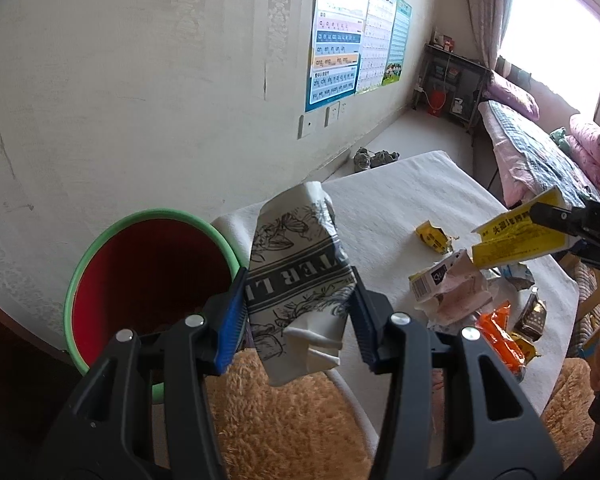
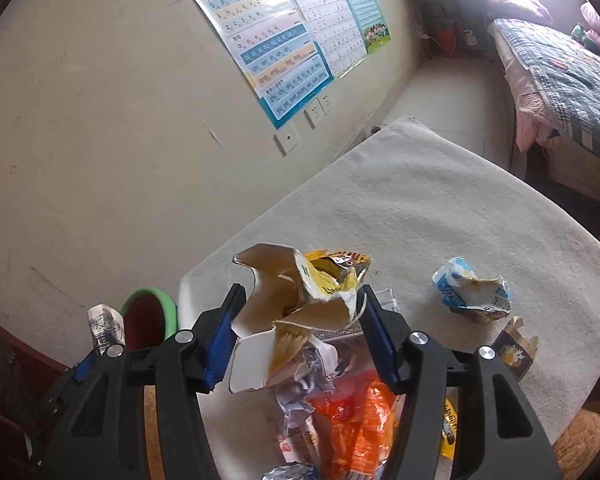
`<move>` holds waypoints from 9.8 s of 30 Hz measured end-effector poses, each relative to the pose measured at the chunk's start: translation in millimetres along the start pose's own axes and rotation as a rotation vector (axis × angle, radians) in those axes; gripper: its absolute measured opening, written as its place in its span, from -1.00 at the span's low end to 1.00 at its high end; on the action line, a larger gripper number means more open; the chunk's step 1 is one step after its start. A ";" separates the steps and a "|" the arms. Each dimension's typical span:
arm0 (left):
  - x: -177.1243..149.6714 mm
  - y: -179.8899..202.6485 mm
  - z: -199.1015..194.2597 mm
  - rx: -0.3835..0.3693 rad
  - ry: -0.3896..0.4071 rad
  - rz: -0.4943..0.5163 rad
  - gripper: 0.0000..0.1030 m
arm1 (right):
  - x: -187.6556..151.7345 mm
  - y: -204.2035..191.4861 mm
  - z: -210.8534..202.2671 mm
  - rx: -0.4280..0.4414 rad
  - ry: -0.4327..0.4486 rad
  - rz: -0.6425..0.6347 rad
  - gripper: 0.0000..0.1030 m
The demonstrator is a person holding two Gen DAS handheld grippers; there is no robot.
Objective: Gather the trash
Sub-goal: 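Grasp the yellow carton with the right tool while the left tool holds the newspaper wrapper, then drop the newspaper wrapper and yellow carton into the bucket, opening both tools, then grasp a pink paper wrapper with the left tool while the right tool grasps the blue-white bag, then carry both items over the bucket and open both tools to release them, then grasp the dark cigarette box with the right tool while the left tool grasps the white milk carton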
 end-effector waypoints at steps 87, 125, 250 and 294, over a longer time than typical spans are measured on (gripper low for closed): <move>-23.7 84.5 77.1 -0.229 -0.241 -0.023 0.46 | -76.7 59.5 -28.2 -0.152 -0.035 0.058 0.42; -20.9 76.5 30.7 -0.177 -0.178 -0.025 -0.25 | -39.1 165.6 88.2 -0.246 -0.280 -0.073 -0.46; -8.7 -155.3 18.8 0.179 -0.046 -0.245 0.27 | -68.8 -121.0 62.6 0.040 -0.144 -0.396 0.44; -47.7 237.6 136.9 -0.237 -0.328 0.885 0.19 | -104.4 176.0 -14.8 -0.233 -0.035 0.267 -0.01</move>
Point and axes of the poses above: each gripper's, at about its wrist camera, not at the fingertips, and z roughly the way its jaws point, y to its right, x to its top, the point moved 6 cm from there along z, roughly the way its jaws point, and after that the axes turned 3 degrees about -z, right-handed, at the moved point
